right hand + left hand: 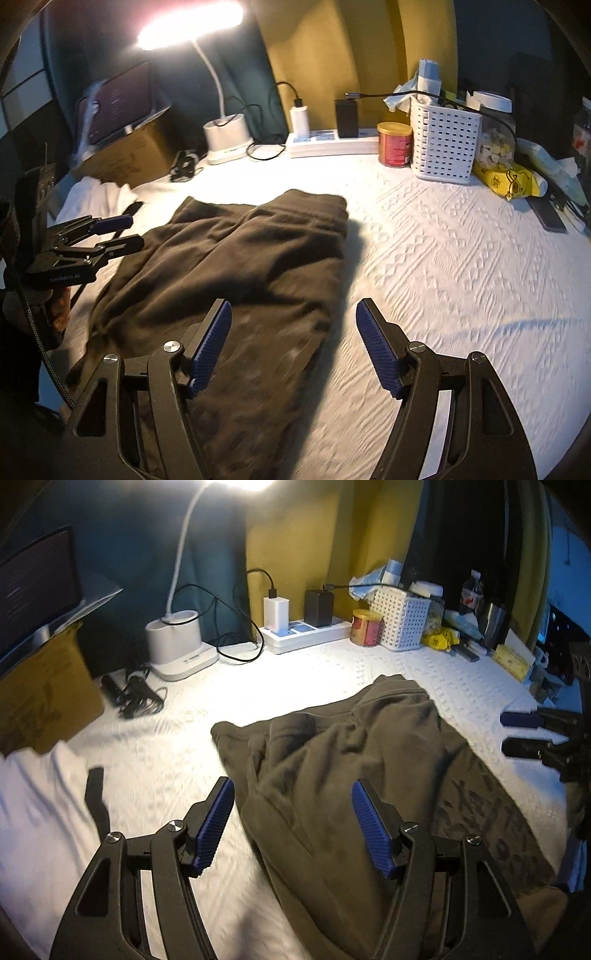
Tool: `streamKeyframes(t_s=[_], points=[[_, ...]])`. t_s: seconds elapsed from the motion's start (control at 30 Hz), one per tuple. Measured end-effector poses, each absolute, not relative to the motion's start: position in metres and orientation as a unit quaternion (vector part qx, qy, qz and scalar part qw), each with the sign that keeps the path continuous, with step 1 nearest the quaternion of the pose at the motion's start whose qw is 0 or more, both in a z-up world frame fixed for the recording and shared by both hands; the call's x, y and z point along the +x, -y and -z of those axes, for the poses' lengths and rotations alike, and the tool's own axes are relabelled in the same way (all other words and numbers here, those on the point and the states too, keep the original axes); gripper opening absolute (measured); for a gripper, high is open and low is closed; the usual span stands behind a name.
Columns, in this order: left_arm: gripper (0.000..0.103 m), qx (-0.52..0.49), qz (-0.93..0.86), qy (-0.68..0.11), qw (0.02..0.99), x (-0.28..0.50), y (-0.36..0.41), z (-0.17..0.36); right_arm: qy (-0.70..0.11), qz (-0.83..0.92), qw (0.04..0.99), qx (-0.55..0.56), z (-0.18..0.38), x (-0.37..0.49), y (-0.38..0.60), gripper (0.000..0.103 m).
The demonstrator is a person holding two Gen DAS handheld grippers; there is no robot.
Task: Fold small clothes
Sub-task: 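Withdraw both open grippers above the folded shirt, then grasp the shirt edge with the left gripper while the right gripper grasps the collar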
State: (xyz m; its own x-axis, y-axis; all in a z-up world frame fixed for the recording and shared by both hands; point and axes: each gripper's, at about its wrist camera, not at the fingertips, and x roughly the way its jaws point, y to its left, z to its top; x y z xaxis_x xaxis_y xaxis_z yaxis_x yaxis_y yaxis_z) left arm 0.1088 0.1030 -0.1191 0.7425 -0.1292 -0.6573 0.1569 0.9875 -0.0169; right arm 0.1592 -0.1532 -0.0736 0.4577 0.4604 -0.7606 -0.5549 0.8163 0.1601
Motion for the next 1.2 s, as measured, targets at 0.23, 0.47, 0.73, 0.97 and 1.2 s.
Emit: streamKeyframes(t_s=[0.23,0.47,0.73,0.97,1.2], points=[[0.05,0.033,0.089,-0.373,0.923,0.148,-0.107,0.133,-0.433,-0.291,0.851,-0.059,0.085,0.197,0.146,0.073],[0.05,0.043,0.11,-0.392,0.912,0.168,-0.104,0.147,-0.444,-0.293,0.845,-0.057,0.099,0.23,0.14,0.065],[0.009,0.036,0.13,-0.386,0.913,0.17,-0.107,0.149,-0.466,-0.303,0.83,-0.039,0.122,0.262,0.133,0.052],[0.007,0.026,0.112,-0.35,0.93,0.162,-0.114,0.129,-0.472,-0.317,0.822,-0.032,0.13,0.276,0.123,0.022],[0.007,0.015,0.103,-0.325,0.94,0.16,-0.122,0.11,-0.438,-0.332,0.833,-0.056,0.108,0.276,0.111,0.013]])
